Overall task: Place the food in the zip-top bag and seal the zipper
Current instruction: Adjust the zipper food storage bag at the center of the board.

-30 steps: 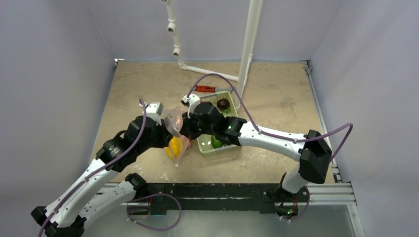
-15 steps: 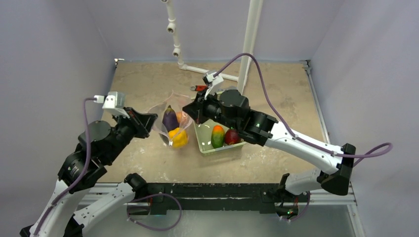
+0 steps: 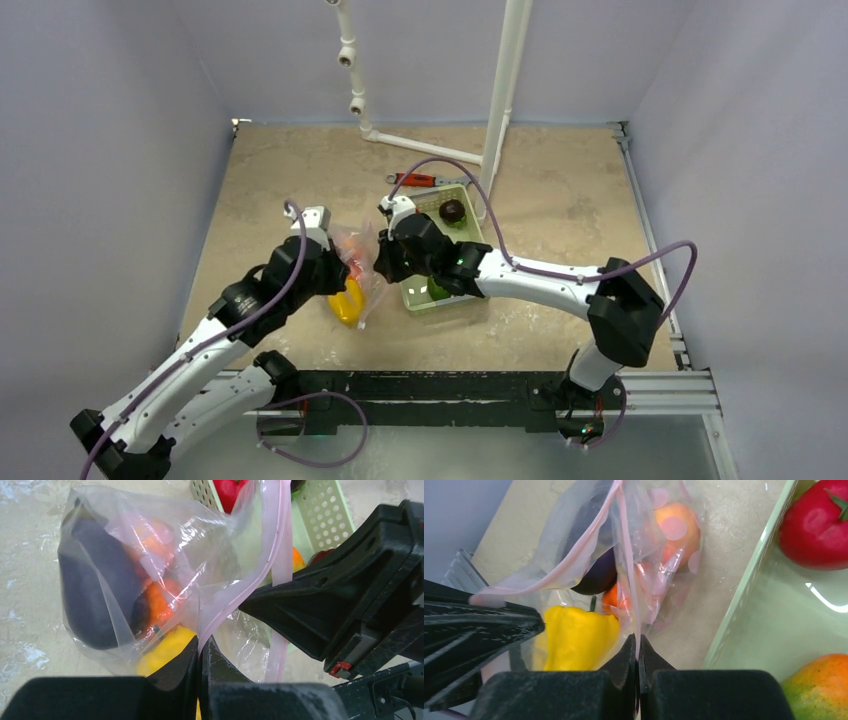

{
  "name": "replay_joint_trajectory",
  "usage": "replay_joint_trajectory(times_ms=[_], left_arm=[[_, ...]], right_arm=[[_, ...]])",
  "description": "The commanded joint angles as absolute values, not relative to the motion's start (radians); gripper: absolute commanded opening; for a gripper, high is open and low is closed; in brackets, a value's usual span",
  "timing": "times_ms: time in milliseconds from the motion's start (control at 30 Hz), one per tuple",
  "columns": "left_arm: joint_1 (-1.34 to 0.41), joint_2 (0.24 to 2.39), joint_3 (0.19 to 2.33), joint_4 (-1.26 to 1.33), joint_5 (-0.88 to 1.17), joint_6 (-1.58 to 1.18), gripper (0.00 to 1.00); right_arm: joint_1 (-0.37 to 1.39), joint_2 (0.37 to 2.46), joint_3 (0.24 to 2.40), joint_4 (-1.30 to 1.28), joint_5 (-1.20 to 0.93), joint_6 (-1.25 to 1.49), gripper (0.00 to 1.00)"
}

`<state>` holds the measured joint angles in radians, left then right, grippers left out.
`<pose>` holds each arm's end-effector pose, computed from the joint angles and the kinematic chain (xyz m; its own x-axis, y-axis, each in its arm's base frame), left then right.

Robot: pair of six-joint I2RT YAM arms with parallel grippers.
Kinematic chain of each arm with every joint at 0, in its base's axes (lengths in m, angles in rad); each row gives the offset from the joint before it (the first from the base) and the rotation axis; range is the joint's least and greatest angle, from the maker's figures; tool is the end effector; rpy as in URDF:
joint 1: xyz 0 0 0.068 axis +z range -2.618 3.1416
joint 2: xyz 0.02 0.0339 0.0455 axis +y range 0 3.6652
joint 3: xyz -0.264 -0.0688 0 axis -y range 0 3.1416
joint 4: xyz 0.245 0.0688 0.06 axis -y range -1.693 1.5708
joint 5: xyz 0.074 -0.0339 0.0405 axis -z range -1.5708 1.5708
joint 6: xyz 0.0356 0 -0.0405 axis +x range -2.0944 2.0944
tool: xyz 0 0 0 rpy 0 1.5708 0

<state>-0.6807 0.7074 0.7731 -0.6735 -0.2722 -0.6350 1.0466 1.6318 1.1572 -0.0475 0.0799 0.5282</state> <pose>0.1216 -0.0862 0.2992 -0.6151 -0.2371 -0.7520 0.0867 0.9276 -0.3633 0.1908 0.3244 0.2638 -0.6331 -0.0913 -0.7687 -0.5897 0.7002 0.4025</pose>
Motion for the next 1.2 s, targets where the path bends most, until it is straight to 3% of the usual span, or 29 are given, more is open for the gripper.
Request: replay_joint_trajectory(times_ms=[0,267,600,1167], left_arm=[[-0.679,0.679,0.891,-0.592,-0.239,-0.596,0.0],[-0.68,0.606,1.069,-0.622,-0.351,-0.55,0.0],[-0.68,0.662,0.814,-0.61,-0.309,-0.614,0.0],[-0.68,0.644,1.092,-0.674,-0.523,-0.438,0.0]], right_arm=[[1.046,1.528,1.283,-0.043,0.135,0.525,0.0],[1.048,1.438,1.348,-0.051,0.171,0.508,0.0],[1.043,1.596,1.212,-0.005,0.115,0.542,0.0],[1.045,1.556,1.381,-0.047,0.2,0.513,0.0]])
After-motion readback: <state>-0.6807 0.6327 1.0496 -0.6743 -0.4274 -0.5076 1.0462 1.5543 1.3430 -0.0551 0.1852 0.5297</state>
